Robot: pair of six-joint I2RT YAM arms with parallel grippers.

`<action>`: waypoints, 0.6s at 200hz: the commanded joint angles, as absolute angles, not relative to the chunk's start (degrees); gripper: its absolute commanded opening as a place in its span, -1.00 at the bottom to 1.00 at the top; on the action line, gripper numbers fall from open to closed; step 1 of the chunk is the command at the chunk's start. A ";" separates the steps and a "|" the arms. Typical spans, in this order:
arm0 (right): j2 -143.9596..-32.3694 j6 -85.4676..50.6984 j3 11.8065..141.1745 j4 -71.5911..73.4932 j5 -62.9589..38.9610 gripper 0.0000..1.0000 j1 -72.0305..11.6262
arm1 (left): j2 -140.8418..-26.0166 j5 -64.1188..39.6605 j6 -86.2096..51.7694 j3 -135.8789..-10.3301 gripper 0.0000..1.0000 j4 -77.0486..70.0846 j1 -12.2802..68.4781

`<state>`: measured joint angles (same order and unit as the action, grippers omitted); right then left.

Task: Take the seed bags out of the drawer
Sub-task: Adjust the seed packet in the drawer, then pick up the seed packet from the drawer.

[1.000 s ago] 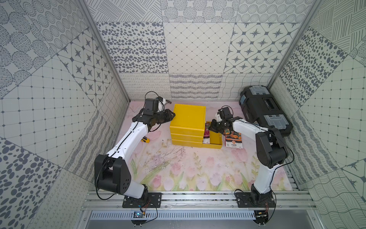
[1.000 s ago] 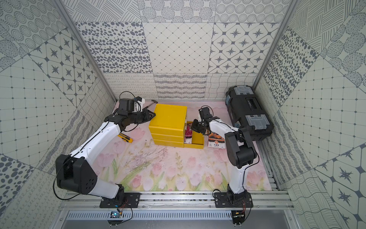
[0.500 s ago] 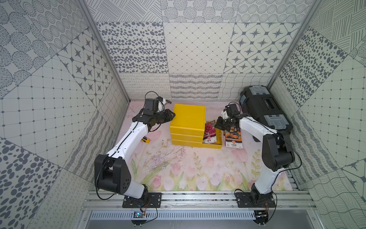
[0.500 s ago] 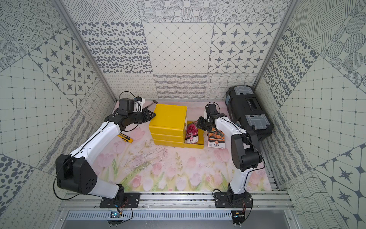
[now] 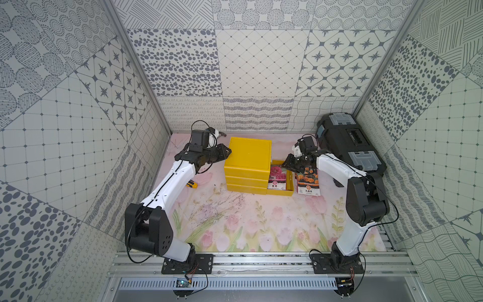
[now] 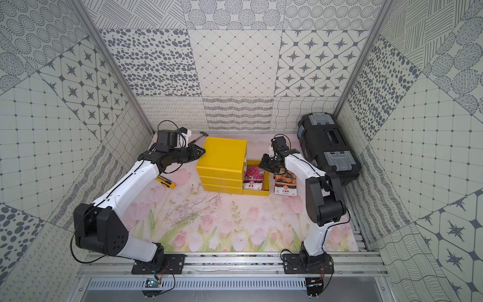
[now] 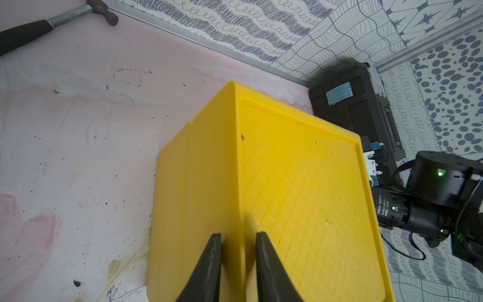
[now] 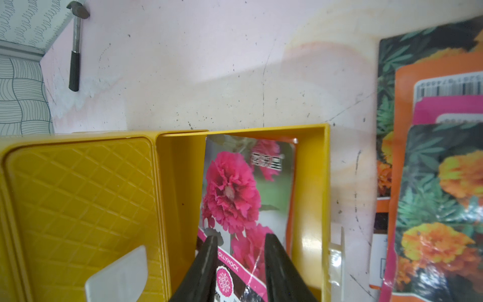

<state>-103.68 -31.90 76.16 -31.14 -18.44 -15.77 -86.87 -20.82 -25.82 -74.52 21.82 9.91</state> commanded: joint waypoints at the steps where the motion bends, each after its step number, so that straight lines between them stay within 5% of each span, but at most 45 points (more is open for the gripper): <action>1: -102.59 -30.49 76.82 -31.70 -15.92 -0.22 -16.55 | -88.34 -21.09 -25.09 -73.41 -0.50 35.51 10.21; 120: -94.13 -32.51 68.38 -34.40 -5.60 0.03 -22.37 | -88.22 -21.26 -25.12 -73.56 -0.50 35.51 10.26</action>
